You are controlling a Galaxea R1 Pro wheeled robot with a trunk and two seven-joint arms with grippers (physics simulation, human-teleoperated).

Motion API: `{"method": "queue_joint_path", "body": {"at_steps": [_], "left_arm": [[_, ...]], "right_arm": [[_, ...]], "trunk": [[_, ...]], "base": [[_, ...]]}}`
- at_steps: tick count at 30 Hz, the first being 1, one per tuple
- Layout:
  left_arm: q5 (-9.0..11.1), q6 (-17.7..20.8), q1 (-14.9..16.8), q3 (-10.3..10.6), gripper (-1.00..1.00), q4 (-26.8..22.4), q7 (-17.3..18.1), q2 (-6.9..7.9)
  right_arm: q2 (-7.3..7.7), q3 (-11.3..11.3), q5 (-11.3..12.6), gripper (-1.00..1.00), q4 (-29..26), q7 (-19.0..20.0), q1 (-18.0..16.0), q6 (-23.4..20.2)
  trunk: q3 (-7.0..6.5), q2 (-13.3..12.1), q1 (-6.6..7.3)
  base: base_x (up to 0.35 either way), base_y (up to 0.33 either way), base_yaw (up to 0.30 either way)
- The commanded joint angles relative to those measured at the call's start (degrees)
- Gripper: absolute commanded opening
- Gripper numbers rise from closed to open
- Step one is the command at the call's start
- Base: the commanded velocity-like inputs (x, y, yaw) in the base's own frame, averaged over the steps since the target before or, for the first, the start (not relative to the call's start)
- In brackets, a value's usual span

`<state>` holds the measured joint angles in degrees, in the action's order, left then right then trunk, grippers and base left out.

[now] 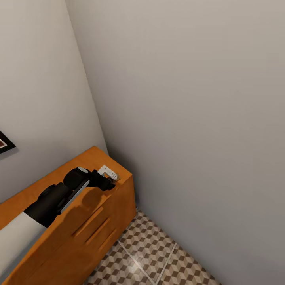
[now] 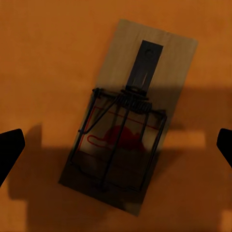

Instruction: Take the four mousetraps from the cabinet in the bathroom and place them on the bathroom floor. Make sure all four end up on the same floor surface, and ensure that at least two of them are either under or directly next to the same bathroom sink.

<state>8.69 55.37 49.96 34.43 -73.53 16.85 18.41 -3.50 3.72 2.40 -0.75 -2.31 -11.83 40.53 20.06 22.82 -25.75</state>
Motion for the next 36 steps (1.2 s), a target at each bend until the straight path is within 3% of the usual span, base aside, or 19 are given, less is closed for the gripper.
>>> {"method": "queue_joint_path", "body": {"at_steps": [1, 36], "left_arm": [[0.45, 0.27, 0.08, 0.11, 1.0, -0.04, -0.24, 0.05], [0.42, 0.18, 0.06, 0.2, 1.0, 2.79, -0.33, 0.05]], "right_arm": [[-0.01, 0.41, 0.24, -1.0, 0.05, -0.24, -0.06, 0.17], [-0.06, 0.41, 0.24, -1.0, 0.05, -0.24, -0.07, 0.18]], "trunk": [[0.1, 0.1, -0.03], [0.1, 0.1, -0.03]], "base": [[0.0, 0.0, 0.0], [0.0, 0.0, 0.0]]}}
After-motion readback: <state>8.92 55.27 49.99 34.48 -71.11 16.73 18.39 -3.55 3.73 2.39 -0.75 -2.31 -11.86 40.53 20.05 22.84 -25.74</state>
